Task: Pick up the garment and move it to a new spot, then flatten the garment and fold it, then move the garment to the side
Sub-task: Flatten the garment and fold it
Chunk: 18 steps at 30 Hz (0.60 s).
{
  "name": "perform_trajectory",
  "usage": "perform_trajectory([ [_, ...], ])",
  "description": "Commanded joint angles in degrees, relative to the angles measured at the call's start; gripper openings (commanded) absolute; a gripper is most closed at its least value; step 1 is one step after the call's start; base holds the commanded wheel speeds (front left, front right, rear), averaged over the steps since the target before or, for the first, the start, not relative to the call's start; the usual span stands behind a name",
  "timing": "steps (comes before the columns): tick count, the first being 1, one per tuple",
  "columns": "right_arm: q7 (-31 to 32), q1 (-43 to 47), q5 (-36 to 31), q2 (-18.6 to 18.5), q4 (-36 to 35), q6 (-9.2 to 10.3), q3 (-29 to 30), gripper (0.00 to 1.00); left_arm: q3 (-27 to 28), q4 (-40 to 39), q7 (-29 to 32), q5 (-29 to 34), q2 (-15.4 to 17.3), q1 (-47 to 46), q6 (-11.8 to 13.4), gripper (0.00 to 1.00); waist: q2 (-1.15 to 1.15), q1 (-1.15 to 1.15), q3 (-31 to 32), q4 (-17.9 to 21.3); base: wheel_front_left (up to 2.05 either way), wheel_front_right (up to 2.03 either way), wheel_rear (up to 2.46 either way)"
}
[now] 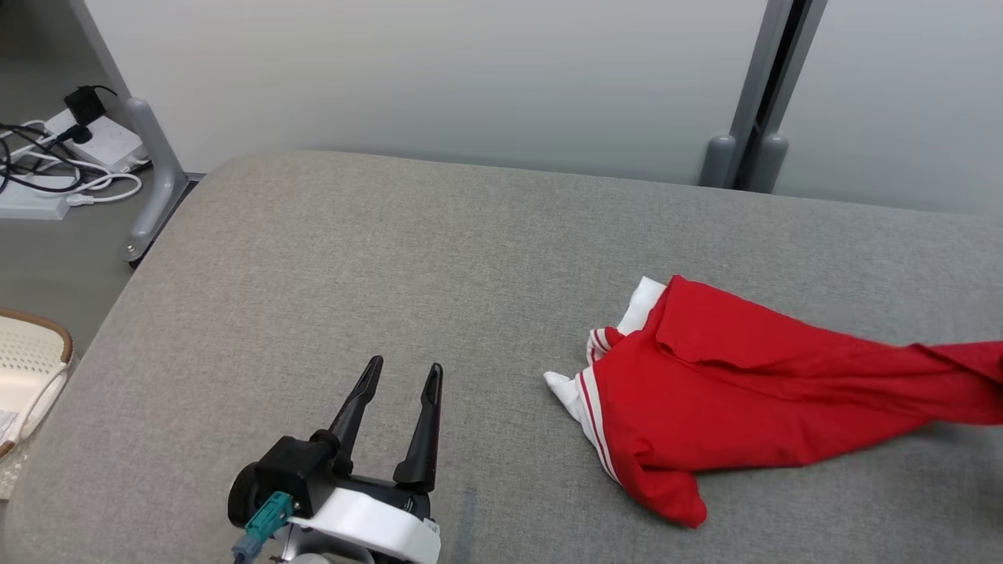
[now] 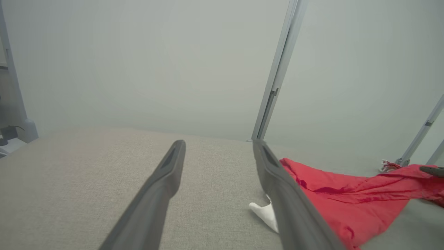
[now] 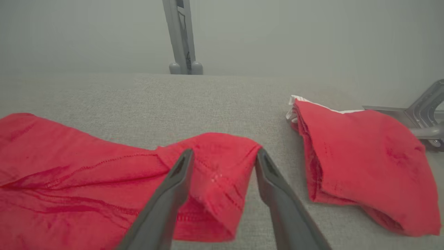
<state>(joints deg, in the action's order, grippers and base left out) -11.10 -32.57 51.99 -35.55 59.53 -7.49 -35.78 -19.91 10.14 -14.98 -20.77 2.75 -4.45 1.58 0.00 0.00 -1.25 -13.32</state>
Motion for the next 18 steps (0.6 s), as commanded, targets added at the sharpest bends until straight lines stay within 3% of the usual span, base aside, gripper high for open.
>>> perform_trajectory([
  [1,0.14,-0.21,0.45,0.74,2.34,0.0,0.28,1.0,0.14,0.1,-0.16,0.06,0.29,-1.01,0.12,1.0,0.0,0.0,-0.09,1.48,0.0,0.0,0.0],
  [6,-0.1,-2.11,0.7,3.32,6.16,-0.01,0.61,1.0,0.18,0.27,-0.16,0.22,0.3,-1.24,0.13,1.0,0.0,0.0,0.26,3.67,0.0,0.0,0.0],
  [9,-2.5,-3.59,-0.15,3.92,4.62,-0.01,0.48,1.0,0.38,0.28,-0.16,0.22,0.28,-1.33,0.17,1.0,0.0,0.0,0.52,4.64,0.0,0.0,0.0],
  [15,-4.24,-4.6,-2.64,4.21,-3.63,0.0,1.86,1.0,1.02,0.07,-0.16,0.34,0.28,-1.14,0.21,1.0,0.0,0.0,0.98,5.87,0.0,0.0,0.0],
  [18,-4.14,-2.17,-6.94,4.35,-12.48,0.0,6.85,1.0,1.39,-0.21,-0.16,0.5,0.29,-1.12,0.18,1.0,0.0,0.0,1.13,6.35,0.0,0.0,0.0],
])
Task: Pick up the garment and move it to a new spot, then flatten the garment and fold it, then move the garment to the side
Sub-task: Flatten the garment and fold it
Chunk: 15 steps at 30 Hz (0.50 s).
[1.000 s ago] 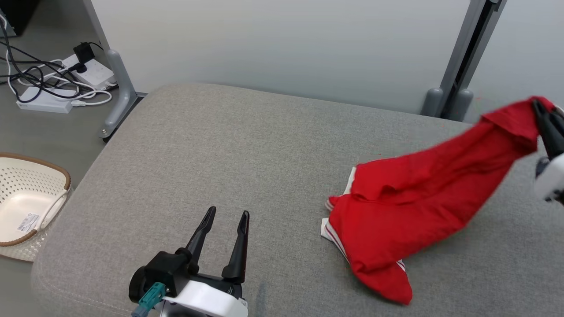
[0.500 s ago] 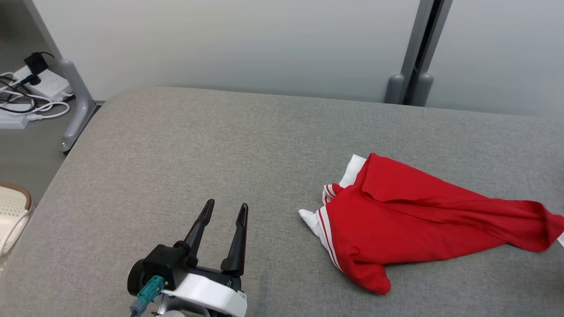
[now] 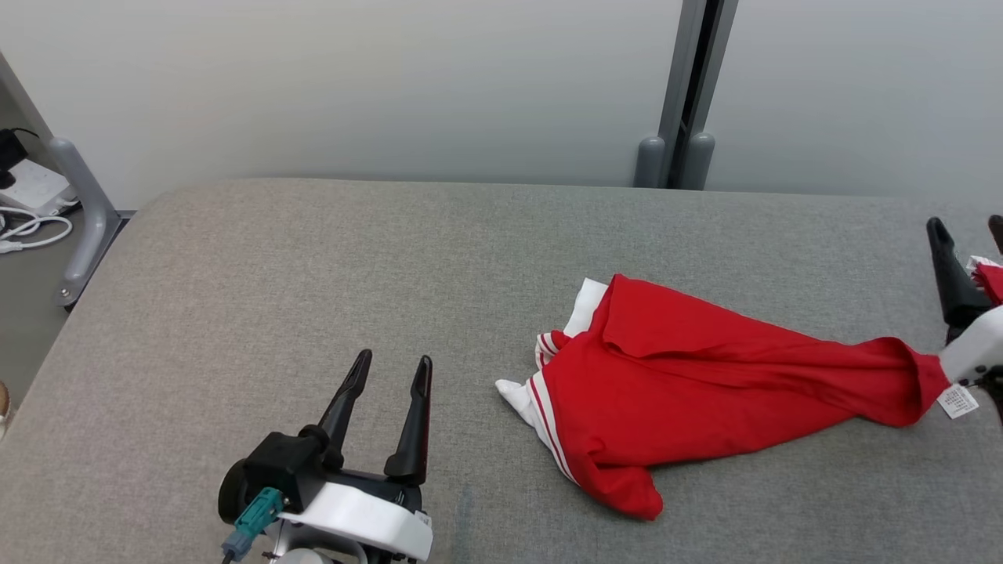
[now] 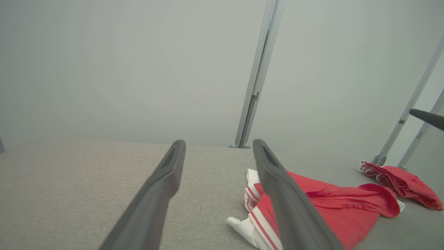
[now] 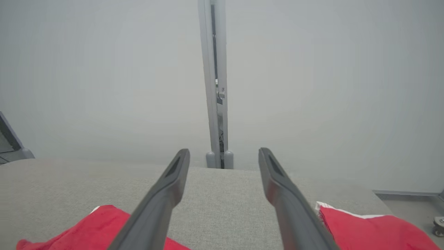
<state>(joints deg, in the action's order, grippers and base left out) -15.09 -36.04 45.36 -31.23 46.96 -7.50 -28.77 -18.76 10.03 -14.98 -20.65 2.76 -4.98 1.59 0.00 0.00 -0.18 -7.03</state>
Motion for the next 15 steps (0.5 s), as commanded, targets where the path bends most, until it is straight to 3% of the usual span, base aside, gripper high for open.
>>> perform_trajectory([
  [1,-0.08,2.85,-2.34,0.57,-3.07,0.01,1.9,1.0,0.35,-0.22,-0.16,0.4,0.27,-0.56,0.12,1.0,0.0,0.0,0.13,0.15,0.0,0.0,0.0],
  [8,-0.11,16.39,-17.08,7.72,-22.83,0.01,14.08,1.0,0.74,-0.73,-0.16,0.52,0.27,-0.13,-0.21,1.0,0.0,0.0,0.41,-0.06,0.0,0.0,0.0],
  [15,-0.11,27.01,-24.99,15.71,-32.31,0.01,19.65,1.0,0.68,-0.71,-0.16,0.64,0.27,0.71,-0.3,1.0,0.0,0.0,0.56,-0.41,0.0,0.0,0.0],
])
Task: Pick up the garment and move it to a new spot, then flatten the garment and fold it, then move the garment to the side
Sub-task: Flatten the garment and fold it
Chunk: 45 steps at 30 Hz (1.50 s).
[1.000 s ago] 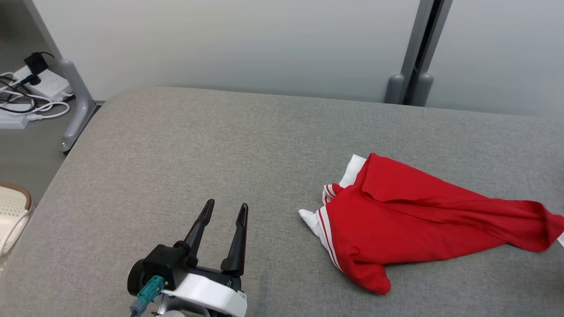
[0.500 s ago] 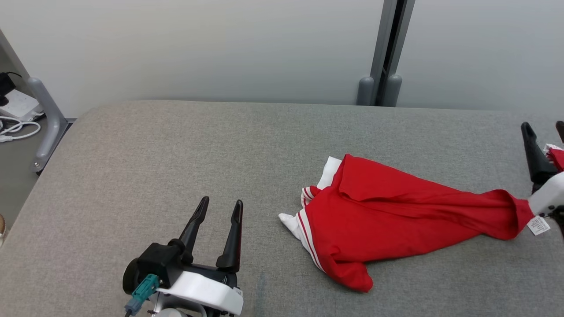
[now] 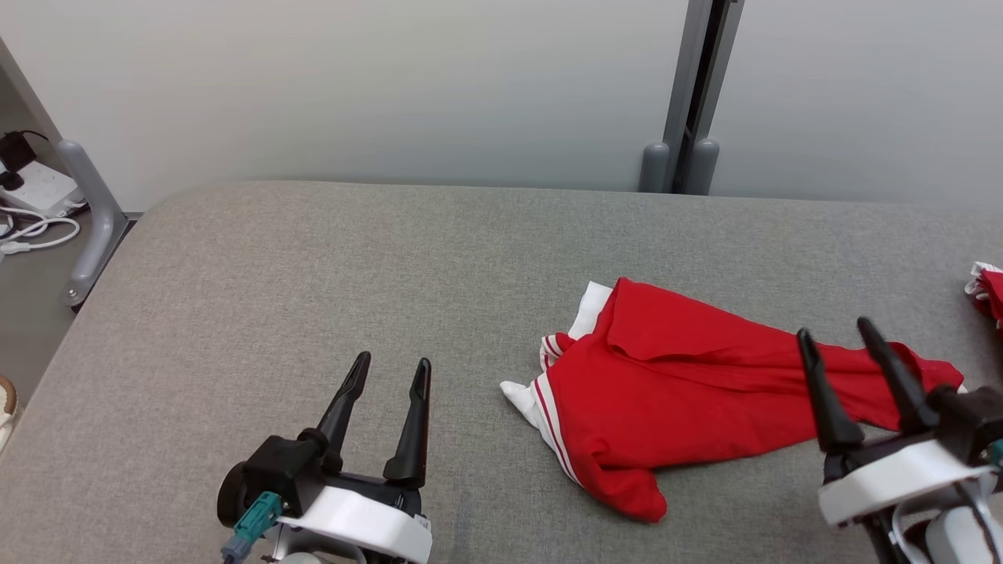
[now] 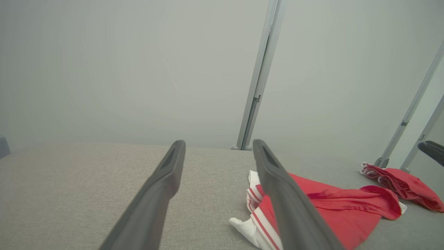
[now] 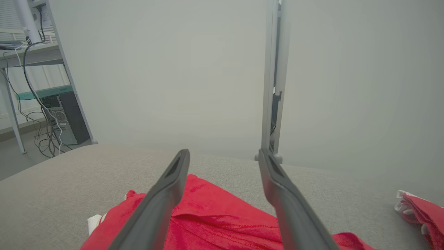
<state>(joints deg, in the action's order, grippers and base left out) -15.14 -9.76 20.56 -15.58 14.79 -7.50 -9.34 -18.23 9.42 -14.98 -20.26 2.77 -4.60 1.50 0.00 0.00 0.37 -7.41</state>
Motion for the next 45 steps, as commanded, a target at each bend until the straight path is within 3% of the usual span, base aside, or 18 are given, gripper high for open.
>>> perform_trajectory([
  [1,-0.06,1.53,-0.87,0.65,-0.42,0.01,0.38,1.0,0.08,-0.06,-0.16,0.28,0.27,0.34,-0.22,1.0,0.0,0.0,0.02,-0.1,0.0,0.0,0.0],
  [6,-0.07,3.4,-3.4,2.1,-0.74,0.01,0.32,1.0,-0.38,0.14,-0.16,0.23,0.27,0.21,-0.22,1.0,0.0,0.0,0.01,-0.68,0.0,0.0,0.0],
  [19,-0.07,1.34,-4.6,1.34,2.15,0.01,-2.42,1.0,-1.85,0.24,-0.16,-0.25,0.26,0.28,0.01,1.0,0.0,0.0,-0.63,-2.9,0.0,0.0,0.0],
  [35,1.17,-19.19,3.26,-0.59,30.53,0.01,-20.76,1.0,-6.05,-0.61,-0.16,-2.22,0.25,-2.25,1.54,1.0,0.0,0.0,-6.57,-11.13,0.0,0.0,0.0],
  [45,0.37,-26.03,6.92,-1.51,40.4,0.01,-26.4,1.0,-6.82,-1.27,-0.16,-2.89,0.25,-3.03,2.4,1.0,0.0,0.0,-8.32,-14.08,0.0,0.0,0.0],
])
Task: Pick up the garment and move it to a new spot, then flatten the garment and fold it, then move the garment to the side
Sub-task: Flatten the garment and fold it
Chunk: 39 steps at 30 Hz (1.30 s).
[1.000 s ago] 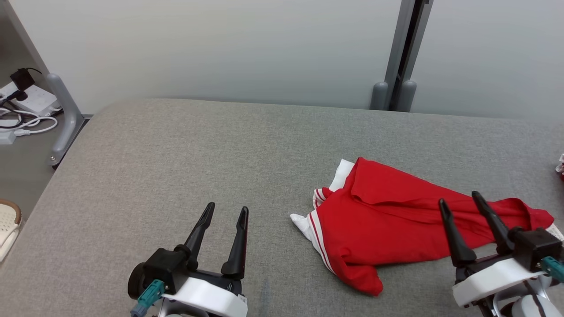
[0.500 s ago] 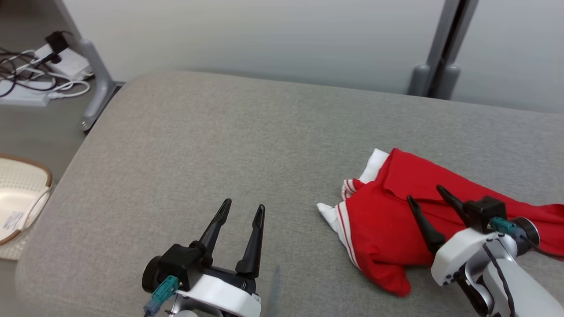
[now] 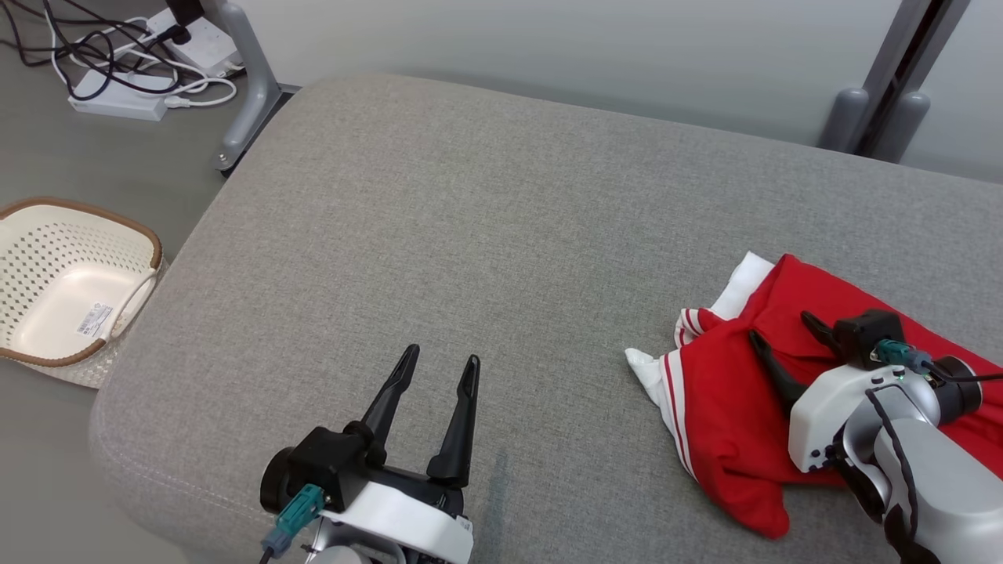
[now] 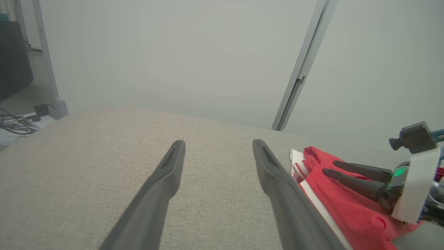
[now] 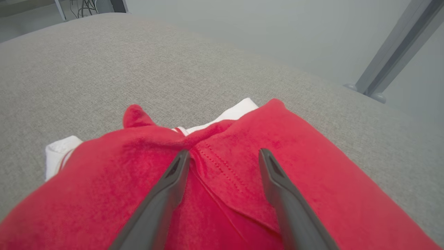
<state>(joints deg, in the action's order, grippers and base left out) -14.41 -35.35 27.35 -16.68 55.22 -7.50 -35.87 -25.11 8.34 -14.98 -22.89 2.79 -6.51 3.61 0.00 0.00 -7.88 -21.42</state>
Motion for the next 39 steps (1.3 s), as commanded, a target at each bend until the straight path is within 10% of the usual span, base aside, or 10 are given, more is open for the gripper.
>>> perform_trajectory([
  [1,-0.44,-0.8,0.34,-0.44,0.6,0.01,-0.31,1.0,0.0,-0.23,-0.16,-0.3,0.24,-1.17,0.36,1.0,0.0,0.0,-0.16,-0.17,0.0,0.0,0.0],
  [3,-0.52,-1.42,0.75,-0.46,1.84,0.01,-1.04,0.99,-0.08,-0.32,-0.16,-0.38,0.24,-1.25,0.46,1.0,0.0,0.0,-0.35,-0.3,0.0,0.0,0.0],
  [4,-0.59,-1.69,1.13,-0.39,2.45,0.01,-1.27,0.63,-0.09,-0.35,-0.16,-0.34,0.24,-1.24,0.52,1.0,0.0,0.0,-0.4,-0.32,0.0,0.0,0.0],
  [5,-0.67,-1.94,1.36,-0.33,2.86,0.01,-1.54,0.0,-0.08,-0.39,-0.16,-0.33,0.24,-1.27,0.55,1.0,0.0,0.0,-0.45,-0.31,0.0,0.0,0.0],
  [19,-0.83,-1.69,3.31,-1.32,-2.03,0.01,-1.31,0.0,0.28,0.02,-0.16,-0.04,0.26,-1.81,0.55,1.0,0.0,0.0,0.51,2.57,0.0,0.0,0.0],
  [39,-0.8,14.81,-3.91,-0.3,-29.93,0.01,21.6,0.0,4.73,0.88,-0.16,2.15,0.25,1.24,-0.98,1.0,0.0,0.0,6.13,9.9,0.0,0.0,0.0],
])
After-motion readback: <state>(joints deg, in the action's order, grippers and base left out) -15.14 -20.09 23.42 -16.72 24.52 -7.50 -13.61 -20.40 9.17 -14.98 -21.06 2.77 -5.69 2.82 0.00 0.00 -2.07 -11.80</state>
